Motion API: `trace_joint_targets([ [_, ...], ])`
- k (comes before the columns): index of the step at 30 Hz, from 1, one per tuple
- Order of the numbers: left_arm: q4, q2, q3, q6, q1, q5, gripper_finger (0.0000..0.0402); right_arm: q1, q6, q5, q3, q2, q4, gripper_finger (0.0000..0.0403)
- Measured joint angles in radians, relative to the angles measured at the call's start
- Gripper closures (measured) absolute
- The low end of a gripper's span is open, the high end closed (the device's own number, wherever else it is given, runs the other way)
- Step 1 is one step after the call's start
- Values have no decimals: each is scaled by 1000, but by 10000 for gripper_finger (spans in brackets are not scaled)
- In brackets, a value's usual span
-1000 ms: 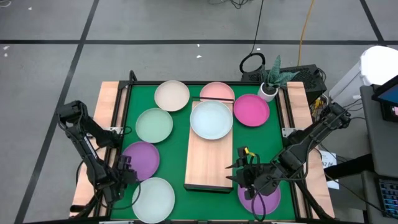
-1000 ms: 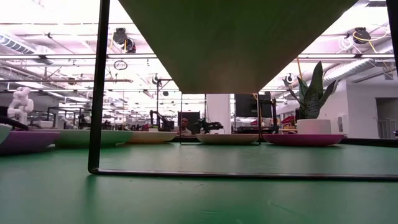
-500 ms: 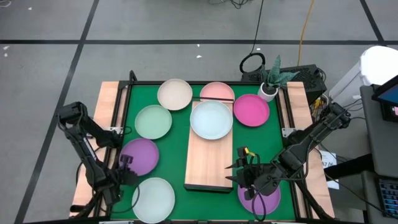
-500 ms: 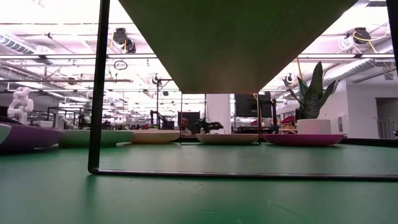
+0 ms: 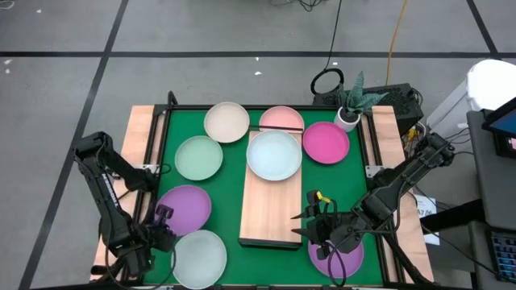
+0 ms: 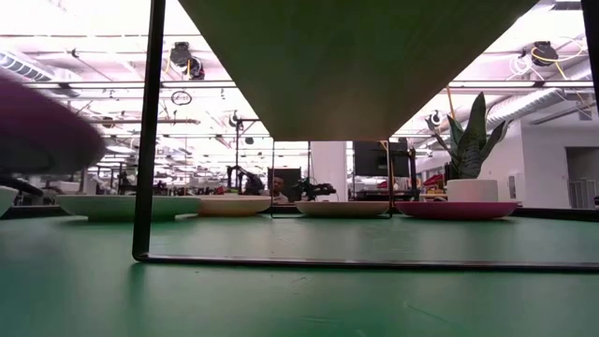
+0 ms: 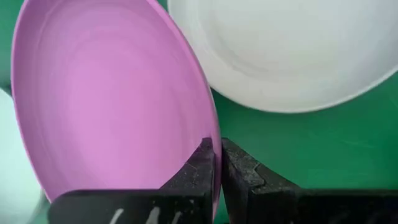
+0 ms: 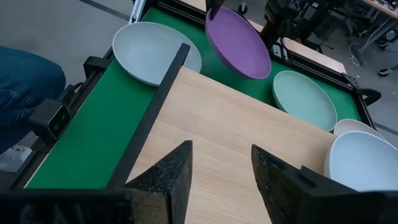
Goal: Place and stack plates onto a shelf
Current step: Put the left purple plate on the shelf
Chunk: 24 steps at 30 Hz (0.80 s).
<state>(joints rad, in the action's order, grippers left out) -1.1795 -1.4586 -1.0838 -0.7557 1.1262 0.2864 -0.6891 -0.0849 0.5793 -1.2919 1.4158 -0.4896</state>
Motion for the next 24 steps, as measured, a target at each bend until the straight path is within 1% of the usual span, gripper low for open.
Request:
trace_joint_targets([
  [7, -108, 0, -93, 129, -70, 55, 388, 0, -4, 0, 0, 0, 0, 255],
  [9, -129, 0, -122, 186, -91, 74, 389, 0, -5, -1, 0, 0, -2, 255],
  [18, -116, 0, -232, 587, -193, 187, 389, 0, -7, -3, 0, 0, -18, 255],
  [24, -3, 0, -234, 892, -286, 205, 389, 0, -7, -3, 0, 0, -19, 255],
])
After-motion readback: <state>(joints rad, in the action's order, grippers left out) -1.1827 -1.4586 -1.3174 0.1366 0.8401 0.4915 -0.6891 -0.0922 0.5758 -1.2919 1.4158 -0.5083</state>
